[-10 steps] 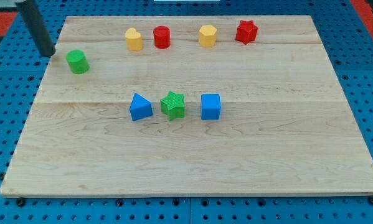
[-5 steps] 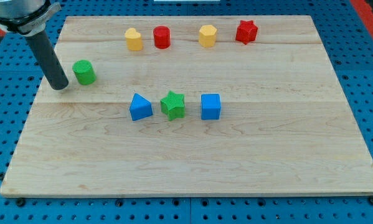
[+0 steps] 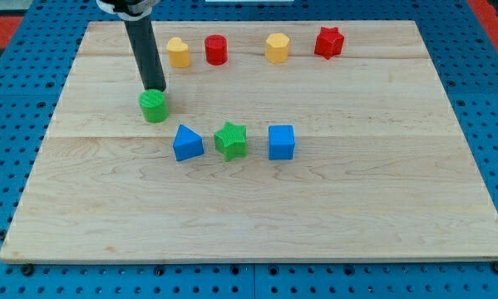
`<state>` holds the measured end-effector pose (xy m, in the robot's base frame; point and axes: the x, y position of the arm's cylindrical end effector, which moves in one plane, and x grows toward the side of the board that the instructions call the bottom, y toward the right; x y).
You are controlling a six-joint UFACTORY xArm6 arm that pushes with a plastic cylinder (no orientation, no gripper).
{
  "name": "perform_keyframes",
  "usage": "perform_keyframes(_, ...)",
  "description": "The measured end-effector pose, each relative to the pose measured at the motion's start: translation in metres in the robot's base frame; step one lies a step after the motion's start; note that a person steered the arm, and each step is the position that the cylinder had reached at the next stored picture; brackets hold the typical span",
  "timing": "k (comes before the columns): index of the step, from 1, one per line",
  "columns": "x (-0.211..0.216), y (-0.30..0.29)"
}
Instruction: Move the green circle to the left of the blue triangle
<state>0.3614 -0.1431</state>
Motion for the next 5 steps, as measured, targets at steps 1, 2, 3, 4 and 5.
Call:
perform_keyframes(1,0.029,-0.012)
perform_keyframes(2,0.053,-0.013)
perform_keyframes(3,0.058,-0.015)
perform_keyframes(4,0.068,-0.015)
perform_keyframes(5,0.067,-0.015)
